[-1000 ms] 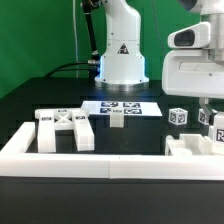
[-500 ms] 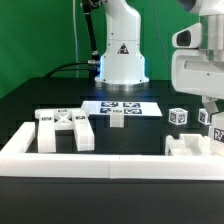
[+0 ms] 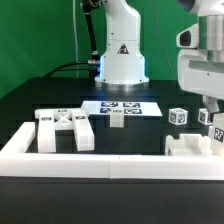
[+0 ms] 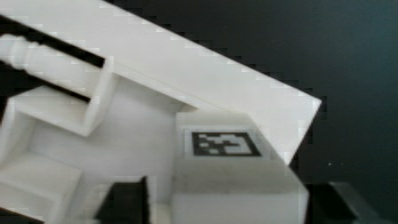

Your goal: Assemble chair

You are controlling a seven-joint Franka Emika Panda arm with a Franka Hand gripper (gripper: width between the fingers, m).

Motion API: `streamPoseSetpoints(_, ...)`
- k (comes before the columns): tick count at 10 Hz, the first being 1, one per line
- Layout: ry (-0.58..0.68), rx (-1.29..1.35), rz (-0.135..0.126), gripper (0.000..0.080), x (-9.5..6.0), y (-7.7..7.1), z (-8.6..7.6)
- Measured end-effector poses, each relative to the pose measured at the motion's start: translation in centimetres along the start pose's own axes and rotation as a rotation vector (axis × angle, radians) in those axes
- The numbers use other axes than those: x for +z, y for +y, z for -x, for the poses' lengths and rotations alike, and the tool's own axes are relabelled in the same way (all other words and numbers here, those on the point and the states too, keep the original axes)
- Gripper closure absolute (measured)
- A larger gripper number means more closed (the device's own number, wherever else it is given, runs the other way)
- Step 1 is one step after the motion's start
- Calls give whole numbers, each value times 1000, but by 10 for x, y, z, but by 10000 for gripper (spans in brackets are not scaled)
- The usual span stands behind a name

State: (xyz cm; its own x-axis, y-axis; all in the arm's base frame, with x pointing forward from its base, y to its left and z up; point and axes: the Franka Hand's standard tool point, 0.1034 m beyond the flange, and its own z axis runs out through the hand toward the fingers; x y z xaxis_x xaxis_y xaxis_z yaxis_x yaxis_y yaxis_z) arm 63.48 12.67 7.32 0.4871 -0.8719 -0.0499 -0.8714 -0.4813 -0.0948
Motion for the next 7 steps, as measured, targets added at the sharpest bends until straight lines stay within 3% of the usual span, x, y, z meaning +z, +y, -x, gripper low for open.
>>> streamPoseSetpoints(1, -1, -116, 4, 287, 0, 0, 1)
streamPoseSetpoints(2, -1, -221, 4, 181, 0, 0, 2)
streamPoseSetpoints(3, -2, -303, 3, 157, 0, -1, 3)
streamPoseSetpoints(7, 3, -767, 11, 150, 1, -1, 6)
